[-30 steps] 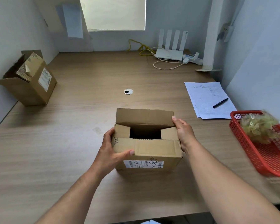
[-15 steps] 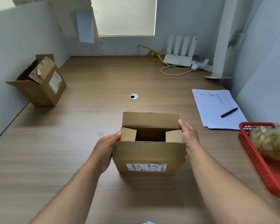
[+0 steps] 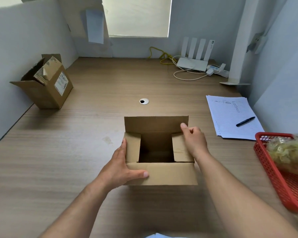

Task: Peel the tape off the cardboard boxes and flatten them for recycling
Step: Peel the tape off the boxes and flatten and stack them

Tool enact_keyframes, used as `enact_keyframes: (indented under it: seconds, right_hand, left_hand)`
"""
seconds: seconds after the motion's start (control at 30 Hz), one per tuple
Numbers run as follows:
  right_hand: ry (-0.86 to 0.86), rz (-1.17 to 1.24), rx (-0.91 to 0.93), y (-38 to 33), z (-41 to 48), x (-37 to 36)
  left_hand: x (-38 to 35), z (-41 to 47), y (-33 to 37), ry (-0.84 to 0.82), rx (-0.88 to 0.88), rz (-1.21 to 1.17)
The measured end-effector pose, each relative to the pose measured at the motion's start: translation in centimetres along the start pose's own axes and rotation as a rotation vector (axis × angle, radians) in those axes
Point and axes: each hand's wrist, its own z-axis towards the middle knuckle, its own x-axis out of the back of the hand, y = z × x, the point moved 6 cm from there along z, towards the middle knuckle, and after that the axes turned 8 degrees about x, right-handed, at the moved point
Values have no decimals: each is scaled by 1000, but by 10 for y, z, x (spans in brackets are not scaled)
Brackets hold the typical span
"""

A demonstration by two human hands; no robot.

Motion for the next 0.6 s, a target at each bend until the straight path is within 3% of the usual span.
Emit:
enact_keyframes:
  seconds: [0.1, 0.2, 0.4, 0.6]
  right_hand:
    - [-121, -501, 47, -12, -27, -4]
    - [-142, -695, 104, -16, -46, -5]
    - [-54, -572, 168, -22, -45, 16]
    - [19, -55, 133, -14, -37, 43]
  left_hand:
    - [-2, 1, 7, 35, 11, -13]
    - [-4, 5, 12, 57, 57, -14]
    - [-3, 8, 30, 184, 83, 108]
    - [6, 13, 56, 330, 186, 342]
